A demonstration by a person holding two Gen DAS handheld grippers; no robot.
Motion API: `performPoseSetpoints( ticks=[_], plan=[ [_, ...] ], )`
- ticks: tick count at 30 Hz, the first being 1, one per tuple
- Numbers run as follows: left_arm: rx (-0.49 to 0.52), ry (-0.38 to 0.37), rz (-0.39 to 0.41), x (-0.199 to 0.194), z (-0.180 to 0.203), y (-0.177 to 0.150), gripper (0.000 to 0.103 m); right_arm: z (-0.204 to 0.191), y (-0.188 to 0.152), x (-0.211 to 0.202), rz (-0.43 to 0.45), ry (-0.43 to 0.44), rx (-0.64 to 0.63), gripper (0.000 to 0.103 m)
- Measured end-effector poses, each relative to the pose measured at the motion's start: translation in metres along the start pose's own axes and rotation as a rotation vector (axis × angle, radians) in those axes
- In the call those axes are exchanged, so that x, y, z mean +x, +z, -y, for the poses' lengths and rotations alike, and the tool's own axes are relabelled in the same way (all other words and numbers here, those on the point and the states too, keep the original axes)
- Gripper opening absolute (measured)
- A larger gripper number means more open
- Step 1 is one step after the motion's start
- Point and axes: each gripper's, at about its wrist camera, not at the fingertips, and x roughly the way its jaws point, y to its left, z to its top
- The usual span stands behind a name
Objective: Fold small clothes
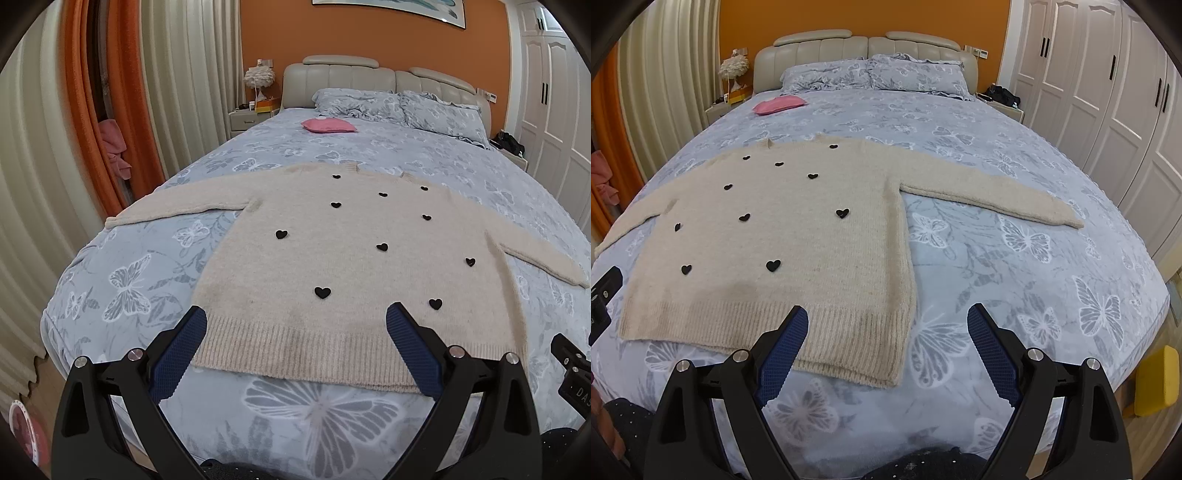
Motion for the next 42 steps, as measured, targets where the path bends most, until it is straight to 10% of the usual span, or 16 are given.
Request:
performPoseSetpoints(
  ticks=[42],
  plan=[
    [0.012,0.008,-0.013,0.0029,0.0012,-0.0022,0.096,0.0025,0.0014,0.0032,-0.003,0.016,0.016,0.086]
  ],
)
